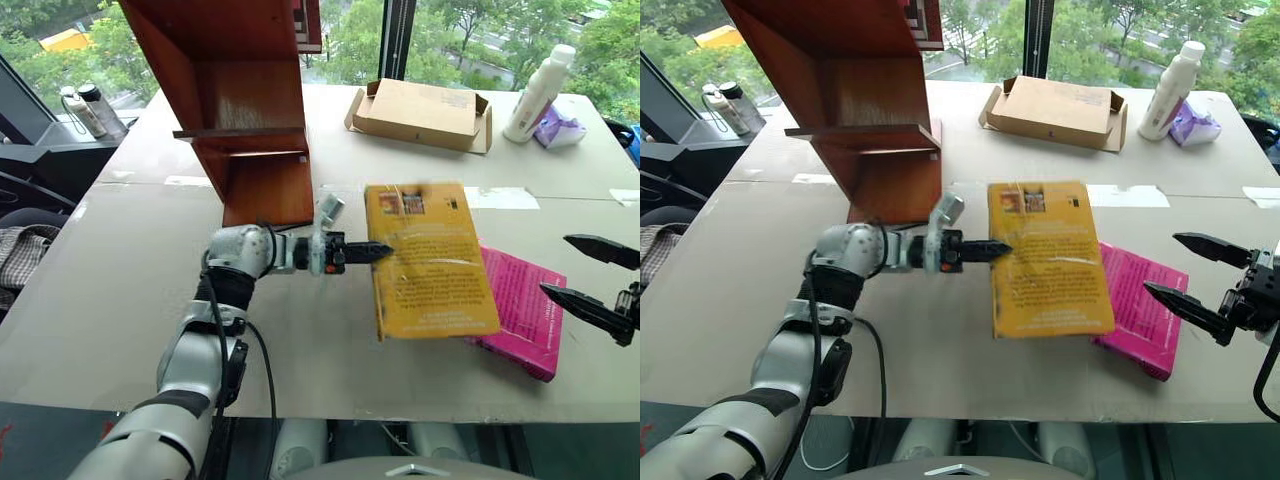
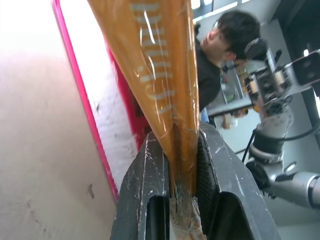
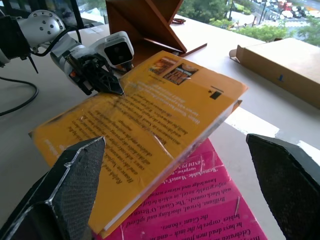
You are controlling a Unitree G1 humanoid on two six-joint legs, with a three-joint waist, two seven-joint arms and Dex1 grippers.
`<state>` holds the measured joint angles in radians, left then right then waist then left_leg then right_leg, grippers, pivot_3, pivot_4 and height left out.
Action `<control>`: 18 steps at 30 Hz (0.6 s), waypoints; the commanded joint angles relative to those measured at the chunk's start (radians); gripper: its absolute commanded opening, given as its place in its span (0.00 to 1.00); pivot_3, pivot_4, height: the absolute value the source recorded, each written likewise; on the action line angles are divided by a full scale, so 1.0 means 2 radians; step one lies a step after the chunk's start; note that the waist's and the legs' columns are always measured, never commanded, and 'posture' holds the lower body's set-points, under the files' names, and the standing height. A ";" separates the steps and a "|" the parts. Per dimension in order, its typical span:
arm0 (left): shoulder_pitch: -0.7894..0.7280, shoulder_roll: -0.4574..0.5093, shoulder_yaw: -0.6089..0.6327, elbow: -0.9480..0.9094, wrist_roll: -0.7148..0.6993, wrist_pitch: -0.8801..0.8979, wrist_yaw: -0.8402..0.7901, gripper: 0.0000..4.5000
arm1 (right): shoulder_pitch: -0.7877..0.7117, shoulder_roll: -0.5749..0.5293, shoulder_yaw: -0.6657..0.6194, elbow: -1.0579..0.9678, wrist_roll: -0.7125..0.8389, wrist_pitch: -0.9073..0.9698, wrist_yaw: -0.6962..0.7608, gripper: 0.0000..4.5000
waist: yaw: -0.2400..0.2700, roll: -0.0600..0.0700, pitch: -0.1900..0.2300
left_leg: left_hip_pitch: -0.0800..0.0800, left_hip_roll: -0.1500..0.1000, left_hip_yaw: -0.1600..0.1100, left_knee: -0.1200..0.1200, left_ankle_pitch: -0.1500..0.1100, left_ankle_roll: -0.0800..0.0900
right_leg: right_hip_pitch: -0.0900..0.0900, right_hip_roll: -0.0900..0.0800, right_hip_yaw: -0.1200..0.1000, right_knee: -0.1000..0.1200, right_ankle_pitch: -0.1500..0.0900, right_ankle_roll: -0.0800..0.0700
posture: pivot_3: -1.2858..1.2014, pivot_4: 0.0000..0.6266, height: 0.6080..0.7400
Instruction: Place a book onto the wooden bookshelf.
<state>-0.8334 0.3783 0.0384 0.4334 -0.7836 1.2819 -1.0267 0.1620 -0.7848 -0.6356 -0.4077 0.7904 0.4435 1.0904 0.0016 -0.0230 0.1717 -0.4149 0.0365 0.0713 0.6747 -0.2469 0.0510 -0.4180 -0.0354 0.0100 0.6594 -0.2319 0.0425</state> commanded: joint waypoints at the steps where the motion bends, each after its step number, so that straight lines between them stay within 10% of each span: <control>1: -0.029 0.009 0.060 -0.057 -0.048 0.047 0.027 0.03 | -0.030 0.004 0.015 0.017 -0.005 -0.021 -0.009 1.00 | 0.000 0.000 0.000 | 0.000 0.000 0.000 0.000 0.000 0.000 | 0.000 0.000 0.000 0.000 0.000 0.000 | 0.52 0.24 0.95; 5: -0.044 0.018 0.093 -0.119 -0.056 0.044 0.067 0.03 | -0.073 0.006 0.041 0.048 -0.012 -0.034 -0.010 1.00 | 0.003 0.000 0.000 | 0.000 0.000 0.000 0.000 0.000 0.000 | 0.000 0.000 0.000 0.000 0.000 0.000 | 0.52 0.24 0.95; 12: -0.033 0.085 -0.012 -0.331 0.083 -0.208 0.044 0.03 | -0.141 0.005 0.046 0.126 -0.024 -0.066 -0.012 1.00 | 0.006 0.000 0.000 | 0.000 0.000 0.001 0.000 0.000 0.000 | 0.000 0.000 0.001 0.000 0.000 0.000 | 0.52 0.24 0.95; 18: -0.135 0.126 -0.099 -0.325 0.306 -0.471 0.083 0.03 | -0.173 -0.009 0.033 0.177 -0.036 -0.099 -0.004 1.00 | 0.008 0.000 0.000 | 0.000 -0.001 0.001 0.000 0.000 0.000 | 0.000 0.000 0.001 -0.001 0.000 0.000 | 0.52 0.24 0.95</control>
<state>-1.0043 0.6188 -0.1635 -0.2138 -0.2758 0.4731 -0.9054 -0.1580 -0.7732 -0.5244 -0.0624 0.7179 0.2830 1.0755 0.0176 -0.0227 0.1724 -0.4155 0.0349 0.0731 0.6748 -0.2467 0.0509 -0.4171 -0.0353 0.0118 0.6570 -0.2316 0.0420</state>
